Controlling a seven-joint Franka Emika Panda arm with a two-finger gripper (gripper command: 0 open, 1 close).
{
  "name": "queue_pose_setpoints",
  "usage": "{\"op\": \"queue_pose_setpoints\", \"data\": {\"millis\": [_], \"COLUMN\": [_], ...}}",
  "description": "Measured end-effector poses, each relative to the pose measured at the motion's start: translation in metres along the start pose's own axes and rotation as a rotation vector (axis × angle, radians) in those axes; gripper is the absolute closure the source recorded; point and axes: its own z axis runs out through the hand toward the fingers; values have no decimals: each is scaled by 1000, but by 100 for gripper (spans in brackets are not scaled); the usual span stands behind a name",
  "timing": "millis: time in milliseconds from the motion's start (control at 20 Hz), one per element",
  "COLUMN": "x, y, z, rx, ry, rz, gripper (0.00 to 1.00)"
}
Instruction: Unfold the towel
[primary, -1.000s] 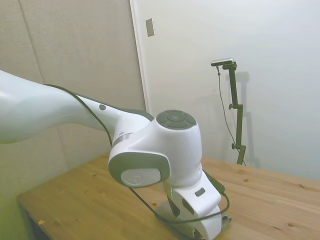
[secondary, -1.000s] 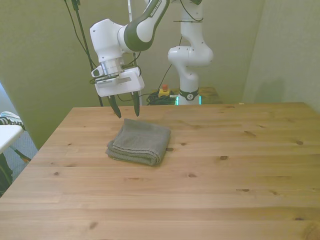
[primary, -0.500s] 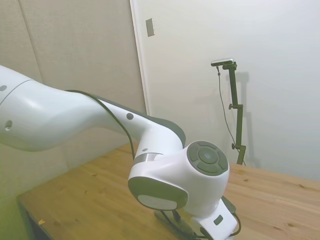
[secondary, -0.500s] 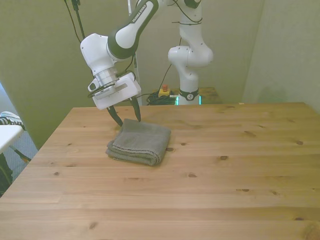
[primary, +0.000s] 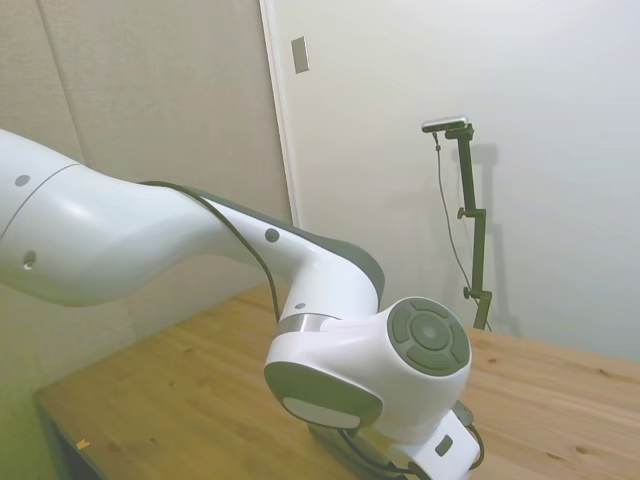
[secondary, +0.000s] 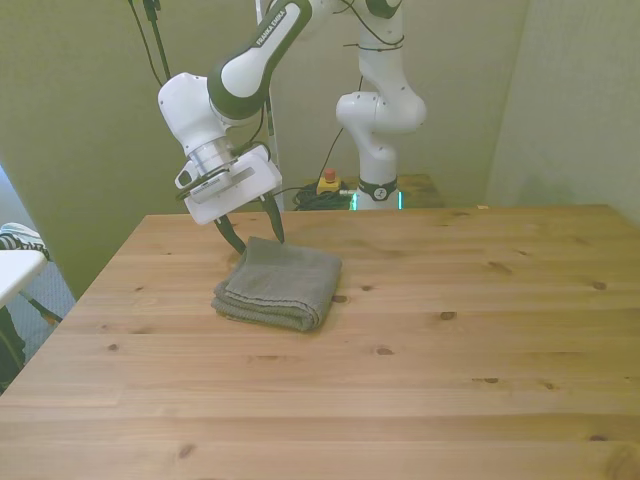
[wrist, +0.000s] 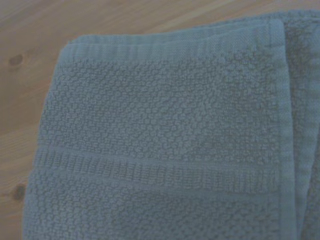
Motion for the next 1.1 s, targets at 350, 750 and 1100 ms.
{"op": "queue_pose_setpoints", "data": {"millis": [350, 750, 1100], "x": [1, 1, 4], "y": [2, 4, 8], "z": [-4, -7, 2], "rx": [8, 12, 7], "ry": [-8, -15, -50], "rz": [-3, -2, 4], "gripper": [100, 100, 100]}}
